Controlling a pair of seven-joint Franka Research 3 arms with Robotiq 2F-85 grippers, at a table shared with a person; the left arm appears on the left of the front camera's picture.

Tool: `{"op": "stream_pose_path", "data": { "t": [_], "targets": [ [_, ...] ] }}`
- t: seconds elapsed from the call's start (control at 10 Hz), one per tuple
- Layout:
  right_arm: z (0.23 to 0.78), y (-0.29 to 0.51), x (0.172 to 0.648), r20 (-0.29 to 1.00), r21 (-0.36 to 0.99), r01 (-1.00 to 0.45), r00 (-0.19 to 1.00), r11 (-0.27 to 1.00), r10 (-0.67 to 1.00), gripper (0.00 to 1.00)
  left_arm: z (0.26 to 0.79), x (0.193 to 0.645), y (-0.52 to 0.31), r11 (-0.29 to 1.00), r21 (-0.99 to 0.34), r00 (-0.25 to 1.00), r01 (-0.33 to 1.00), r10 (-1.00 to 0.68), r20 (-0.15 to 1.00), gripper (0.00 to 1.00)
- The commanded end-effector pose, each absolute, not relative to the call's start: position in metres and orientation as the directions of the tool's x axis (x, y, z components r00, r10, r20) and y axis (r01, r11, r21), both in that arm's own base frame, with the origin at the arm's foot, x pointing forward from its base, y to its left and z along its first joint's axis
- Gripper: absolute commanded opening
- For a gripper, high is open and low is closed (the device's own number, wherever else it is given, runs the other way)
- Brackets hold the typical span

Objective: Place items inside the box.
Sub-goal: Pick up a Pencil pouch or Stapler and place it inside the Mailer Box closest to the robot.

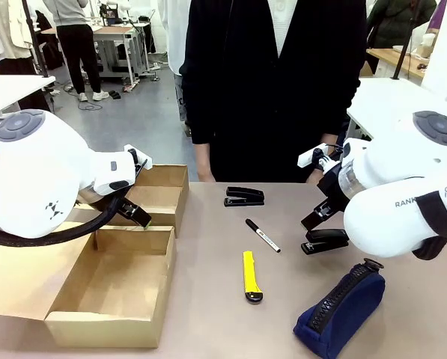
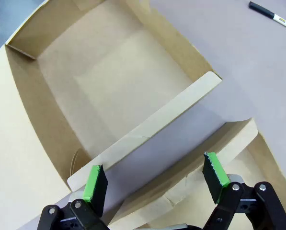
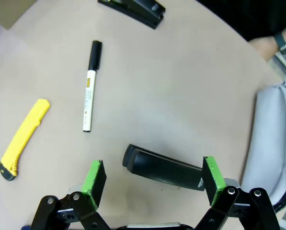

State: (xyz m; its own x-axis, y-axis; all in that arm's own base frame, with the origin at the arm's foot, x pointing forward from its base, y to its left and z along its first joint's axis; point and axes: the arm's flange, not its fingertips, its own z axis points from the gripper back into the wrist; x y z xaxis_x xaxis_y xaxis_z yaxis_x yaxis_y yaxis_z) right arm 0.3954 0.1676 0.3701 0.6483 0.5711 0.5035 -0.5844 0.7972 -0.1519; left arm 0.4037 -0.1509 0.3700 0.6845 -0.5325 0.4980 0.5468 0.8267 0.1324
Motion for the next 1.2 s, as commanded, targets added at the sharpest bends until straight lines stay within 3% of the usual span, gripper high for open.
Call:
{"op": "stream_pose_path", "data": {
  "t": [0.0, 0.5, 0.6, 0.8, 0.9, 1.0, 1.1],
  "targets": [
    [0.370, 0.168, 0.395, 0.504, -0.151, -0.584, 0.649, 0.797, 0.571, 1.00, 0.370, 0.404, -0.151, 0.827, 0.132, 0.684, 0.547, -0.532, 0.498, 1.00],
    [0.386, 0.160, 0.395, 0.493, -0.178, -0.587, 0.642, 0.790, 0.588, 1.00, 0.370, 0.404, -0.151, 0.827, 0.132, 0.684, 0.547, -0.532, 0.498, 1.00],
    [0.416, 0.143, 0.387, 0.506, -0.140, -0.612, 0.632, 0.779, 0.587, 1.00, 0.399, 0.393, -0.146, 0.790, 0.041, 0.642, 0.611, -0.526, 0.558, 1.00],
    [0.489, 0.089, 0.352, 0.505, 0.041, -0.525, 0.745, 0.850, 0.436, 1.00, 0.478, 0.352, -0.109, 0.723, -0.084, 0.585, 0.686, -0.479, 0.655, 1.00],
    [0.510, 0.053, 0.331, 0.514, 0.215, -0.477, 0.797, 0.852, 0.317, 1.00, 0.504, 0.336, -0.081, 0.702, -0.173, 0.639, 0.691, -0.480, 0.601, 1.00],
    [0.519, 0.006, 0.313, 0.493, 0.375, -0.371, 0.856, 0.849, 0.156, 1.00, 0.522, 0.323, -0.044, 0.748, -0.242, 0.699, 0.618, -0.383, 0.604, 1.00],
    [0.516, -0.059, 0.296, 0.418, 0.650, -0.205, 0.901, 0.732, -0.119, 1.00, 0.534, 0.319, 0.014, 0.771, -0.387, 0.788, 0.506, -0.229, 0.572, 1.00]
  ]
}}
